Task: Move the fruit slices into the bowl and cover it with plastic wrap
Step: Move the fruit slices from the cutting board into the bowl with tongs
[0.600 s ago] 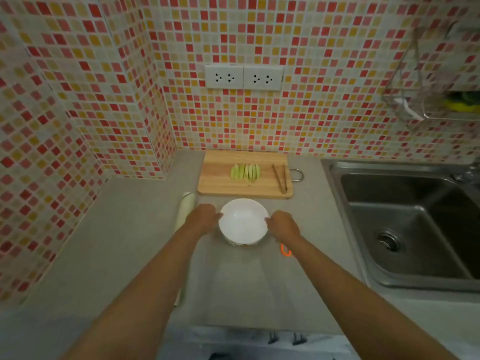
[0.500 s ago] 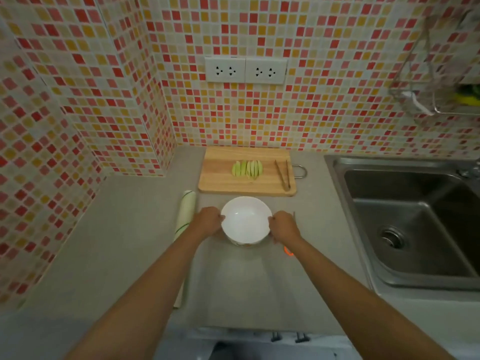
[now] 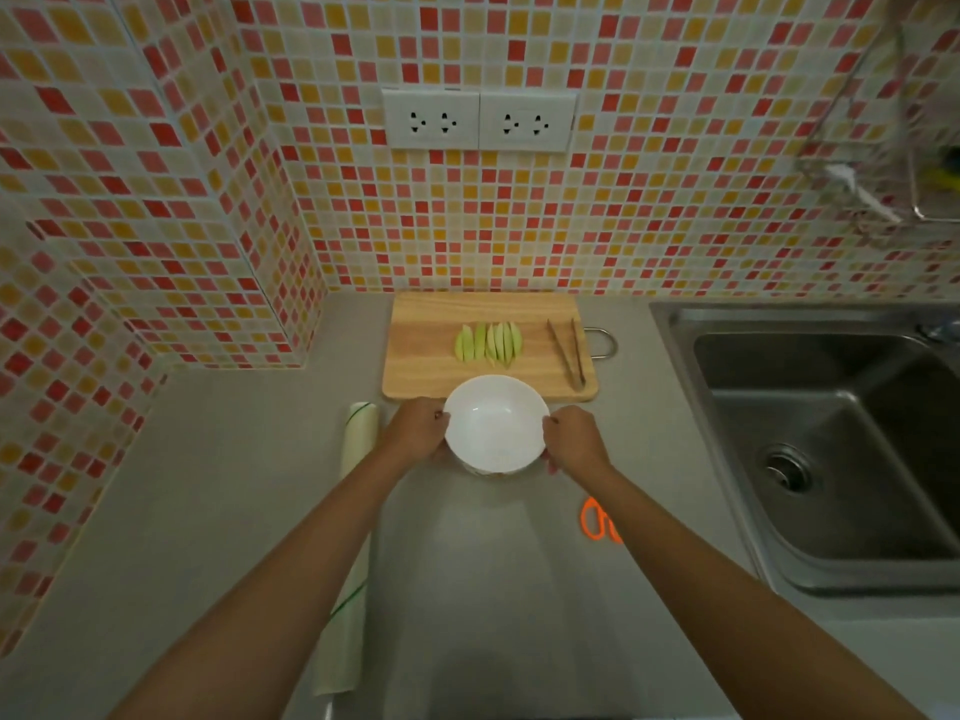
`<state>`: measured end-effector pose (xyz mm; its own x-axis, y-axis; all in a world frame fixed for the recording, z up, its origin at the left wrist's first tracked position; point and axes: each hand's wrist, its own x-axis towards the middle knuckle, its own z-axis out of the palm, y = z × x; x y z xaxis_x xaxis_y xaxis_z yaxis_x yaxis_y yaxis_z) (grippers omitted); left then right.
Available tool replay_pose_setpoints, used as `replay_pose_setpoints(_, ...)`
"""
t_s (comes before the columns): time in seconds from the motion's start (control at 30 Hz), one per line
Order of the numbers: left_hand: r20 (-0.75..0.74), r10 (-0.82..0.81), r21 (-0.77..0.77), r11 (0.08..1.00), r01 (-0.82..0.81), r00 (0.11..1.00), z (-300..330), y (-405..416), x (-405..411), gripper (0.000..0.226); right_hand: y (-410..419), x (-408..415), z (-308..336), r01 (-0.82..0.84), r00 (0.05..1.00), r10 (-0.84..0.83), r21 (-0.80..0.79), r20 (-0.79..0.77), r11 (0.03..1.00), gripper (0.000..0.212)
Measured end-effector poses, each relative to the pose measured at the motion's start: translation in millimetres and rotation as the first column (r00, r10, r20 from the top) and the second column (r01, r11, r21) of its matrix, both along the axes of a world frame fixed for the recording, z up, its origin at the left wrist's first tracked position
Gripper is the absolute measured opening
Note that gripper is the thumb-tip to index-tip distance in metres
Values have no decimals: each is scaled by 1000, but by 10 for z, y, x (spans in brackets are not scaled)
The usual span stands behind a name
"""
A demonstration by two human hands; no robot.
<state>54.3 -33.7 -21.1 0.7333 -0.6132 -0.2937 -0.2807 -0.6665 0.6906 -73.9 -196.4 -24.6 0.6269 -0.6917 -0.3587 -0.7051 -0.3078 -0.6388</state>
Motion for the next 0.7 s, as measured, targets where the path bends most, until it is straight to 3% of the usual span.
replay_pose_setpoints(0.3, 26, 57, -84, 995, -55, 998, -142, -9, 28, 27, -150, 61, -85, -71, 995, 72, 8, -72, 997, 39)
replay_pose_setpoints(0.37, 38, 50, -93, 995, -46, 998, -160, -1, 34, 27, -271, 142, -45, -100, 990, 83, -142, -118, 985, 47)
replay_pose_setpoints(0.43, 47, 51, -99, 994, -46, 998, -175, 5, 36, 27, -455, 302, -1, -95, 989, 42, -383, -145, 919, 46)
replay_pose_setpoints(0.5, 47, 68, -103, 993, -63, 997, -190, 9, 31, 28, -650, 494, 5, -72, 988, -10, -505, -157, 860, 47)
replay_pose_setpoints(0.6, 32, 77, -114, 991, -73, 997, -211, 20, 8, 29, -847, 691, -50, -74, 963, -57, -463, -263, 883, 50)
replay_pose_setpoints(0.7, 3, 94, -134, 987, -92, 996, -228, 32, -6, 30, -916, 755, -123, -92, 942, -59, -422, -332, 902, 37)
